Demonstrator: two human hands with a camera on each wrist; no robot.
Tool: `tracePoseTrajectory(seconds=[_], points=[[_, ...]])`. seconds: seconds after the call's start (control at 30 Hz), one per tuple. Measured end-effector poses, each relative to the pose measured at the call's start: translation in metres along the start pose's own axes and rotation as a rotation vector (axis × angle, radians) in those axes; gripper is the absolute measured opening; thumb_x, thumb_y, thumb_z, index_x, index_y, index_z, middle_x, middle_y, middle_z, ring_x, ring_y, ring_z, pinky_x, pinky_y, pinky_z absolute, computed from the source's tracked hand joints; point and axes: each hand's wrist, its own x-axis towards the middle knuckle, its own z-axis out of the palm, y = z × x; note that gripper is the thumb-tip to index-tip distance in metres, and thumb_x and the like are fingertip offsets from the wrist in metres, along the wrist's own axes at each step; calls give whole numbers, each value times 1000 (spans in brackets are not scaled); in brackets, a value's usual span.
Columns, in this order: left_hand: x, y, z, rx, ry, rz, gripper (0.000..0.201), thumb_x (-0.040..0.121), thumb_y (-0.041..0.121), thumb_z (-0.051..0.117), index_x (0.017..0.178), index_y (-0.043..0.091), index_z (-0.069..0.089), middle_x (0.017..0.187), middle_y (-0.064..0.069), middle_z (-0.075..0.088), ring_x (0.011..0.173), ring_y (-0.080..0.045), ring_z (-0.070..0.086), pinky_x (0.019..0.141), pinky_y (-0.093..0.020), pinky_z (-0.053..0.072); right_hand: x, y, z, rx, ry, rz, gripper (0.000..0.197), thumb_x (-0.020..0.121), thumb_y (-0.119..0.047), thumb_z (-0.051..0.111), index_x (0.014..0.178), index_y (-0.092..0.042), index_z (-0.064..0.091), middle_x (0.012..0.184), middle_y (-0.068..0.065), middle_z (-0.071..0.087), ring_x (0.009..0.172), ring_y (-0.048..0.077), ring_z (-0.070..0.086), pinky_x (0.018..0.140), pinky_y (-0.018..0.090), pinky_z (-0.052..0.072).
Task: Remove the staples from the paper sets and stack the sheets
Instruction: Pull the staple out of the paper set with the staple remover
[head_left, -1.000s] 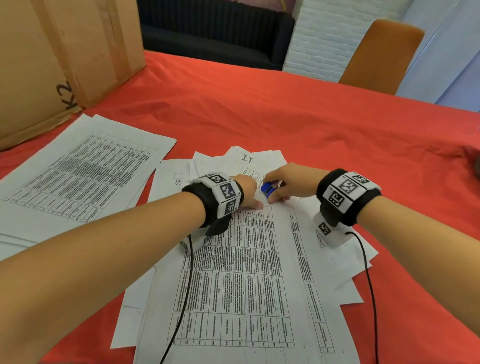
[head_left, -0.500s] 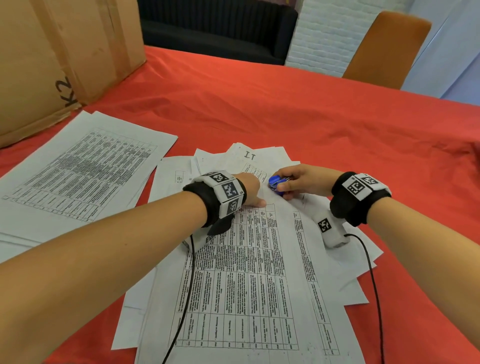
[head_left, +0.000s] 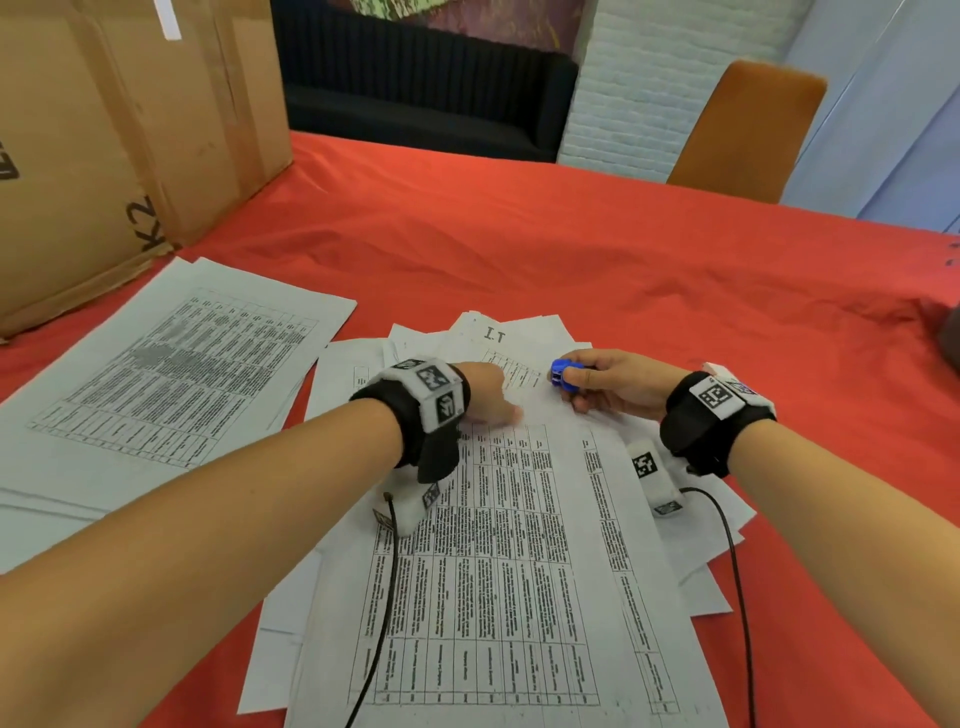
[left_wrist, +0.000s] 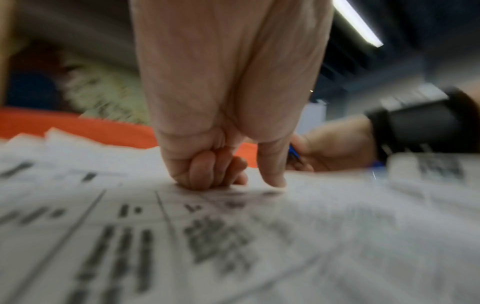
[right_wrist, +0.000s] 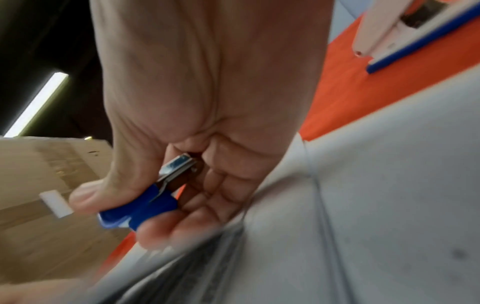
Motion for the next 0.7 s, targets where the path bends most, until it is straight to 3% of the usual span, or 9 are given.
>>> tracePoseTrajectory(seconds=[0.1,0.17,0.23,0.3,0.43,0.5,0.57,0.63,0.7], points=[[-2,-4,-4,-957,-198,-121,43,100,41,37,84,6,54,66,-4,48,58,-14,48,52,-22,35,-10,-25,14,-91,-28,-61,16,96,-12,51,108,-3,58,82,9,58,64,15,55,67,21,51],[-8,0,-3,-1496,-292,-137,37,103,31,34,88,3,53,76,-11,55,65,-19,56,54,-21,39,-18,-48,31,-326,-42,-134,21,93,-16,58,111,-5,60,87,7,62,71,13,57,70,20,49],[-16,4,-1,-1758,-331,-82,29,101,15,32,87,3,55,80,-15,59,66,-20,58,56,-19,42,-23,-69,47,-802,0,-205,31,89,-27,65,115,-12,61,95,4,65,80,11,56,72,18,44],[-24,5,0,-1973,-327,-89,29,98,7,30,83,0,54,77,-14,53,64,-17,49,55,-19,42,-25,-84,60,-1159,82,-245,38,85,-34,69,118,-18,61,100,0,64,88,13,55,75,24,42],[-35,-2,-4,-2006,-199,-66,25,100,3,32,87,-3,53,77,-15,54,65,-18,48,65,-23,44,-28,-100,74,-1174,114,-296,43,79,-34,75,117,-18,62,92,-6,60,84,14,52,67,22,40],[-40,-11,-9,-1961,-141,-60,26,100,6,34,87,-3,54,73,-14,57,61,-18,51,62,-22,44,-29,-108,80,-1208,127,-294,41,78,-35,75,114,-19,62,89,-6,58,81,15,51,66,26,39],[-45,-24,-16,-1917,-121,-59,28,100,9,35,81,0,54,62,-10,56,48,-14,50,50,-17,41,-30,-114,84,-1187,184,-335,35,80,-39,73,105,-18,60,86,-6,57,79,16,52,64,27,40],[-54,-42,-25,-1771,-115,-49,30,98,11,35,72,8,49,53,-2,48,39,-9,42,37,-16,33,-31,-118,88,-900,261,-396,32,85,-40,68,103,-14,59,89,-3,62,78,16,58,66,29,47],[-70,-61,-32,-1536,-91,-29,31,96,14,34,67,15,44,50,4,37,37,-7,33,34,-16,23,-30,-116,93,-356,305,-412,30,93,-37,57,104,-9,56,88,1,61,74,14,58,64,28,49]])
